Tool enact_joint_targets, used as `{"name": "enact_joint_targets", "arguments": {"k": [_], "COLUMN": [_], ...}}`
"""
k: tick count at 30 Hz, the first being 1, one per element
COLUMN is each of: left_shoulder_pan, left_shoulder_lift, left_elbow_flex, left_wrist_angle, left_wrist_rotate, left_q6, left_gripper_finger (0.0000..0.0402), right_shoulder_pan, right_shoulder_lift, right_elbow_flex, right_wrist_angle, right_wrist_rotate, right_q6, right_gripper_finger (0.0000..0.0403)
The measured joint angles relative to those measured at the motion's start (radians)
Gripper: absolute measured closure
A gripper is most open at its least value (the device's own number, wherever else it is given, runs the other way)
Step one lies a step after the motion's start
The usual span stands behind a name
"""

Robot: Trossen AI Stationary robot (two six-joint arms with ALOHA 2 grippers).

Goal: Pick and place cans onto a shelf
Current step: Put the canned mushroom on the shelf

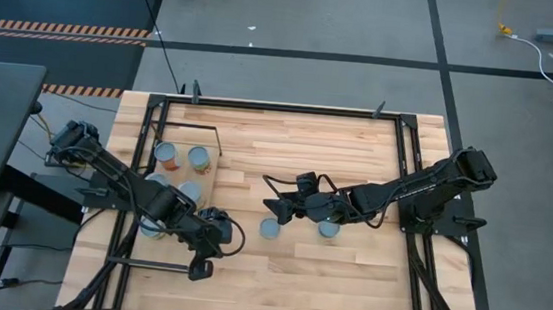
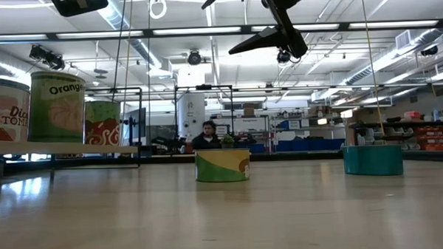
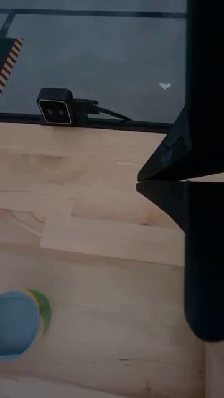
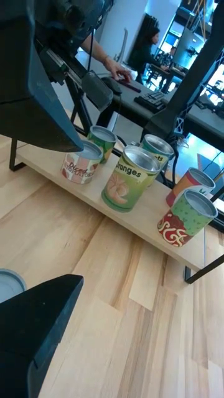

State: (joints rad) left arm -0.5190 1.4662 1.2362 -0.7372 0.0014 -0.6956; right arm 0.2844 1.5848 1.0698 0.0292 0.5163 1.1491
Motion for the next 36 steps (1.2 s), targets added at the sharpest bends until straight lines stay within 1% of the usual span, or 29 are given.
{"name": "enact_joint_targets", "arguments": {"k": [11,15,18,21,25,36], "left_shoulder_pan": [0.000,0.000,-0.002,-0.015,-0.038,-0.102], "left_shoulder_lift": [0.000,0.005,0.007,0.007,0.007,0.090], "left_elbow_flex": [0.000,0.000,0.000,0.000,0.000,0.001], "left_wrist_angle": [0.000,0.000,0.003,0.002,-0.002,-0.020], "left_wrist_rotate": [-0.008,-0.032,-0.036,-0.062,-0.068,-0.050], "left_q6": [0.000,0.003,0.033,0.075,0.083,0.072], "left_gripper_finger": [0.0397,0.0397,0.0397,0.0397,0.0397,0.0397], "right_shoulder_pan": [0.000,0.000,0.000,0.000,0.000,0.000], "right_shoulder_lift": [0.000,0.000,0.000,0.000,0.000,0.000], "right_elbow_flex": [0.000,0.000,0.000,0.000,0.000,0.000], "right_wrist_angle": [0.000,0.000,0.000,0.000,0.000,0.001], "right_wrist_rotate": [0.000,0.000,0.000,0.000,0.000,0.000], "right_q6": [0.000,0.000,0.000,0.000,0.000,0.000], "right_gripper_finger": [0.0057,0.0057,0.0057,0.0057,0.0057,0.0057]}}
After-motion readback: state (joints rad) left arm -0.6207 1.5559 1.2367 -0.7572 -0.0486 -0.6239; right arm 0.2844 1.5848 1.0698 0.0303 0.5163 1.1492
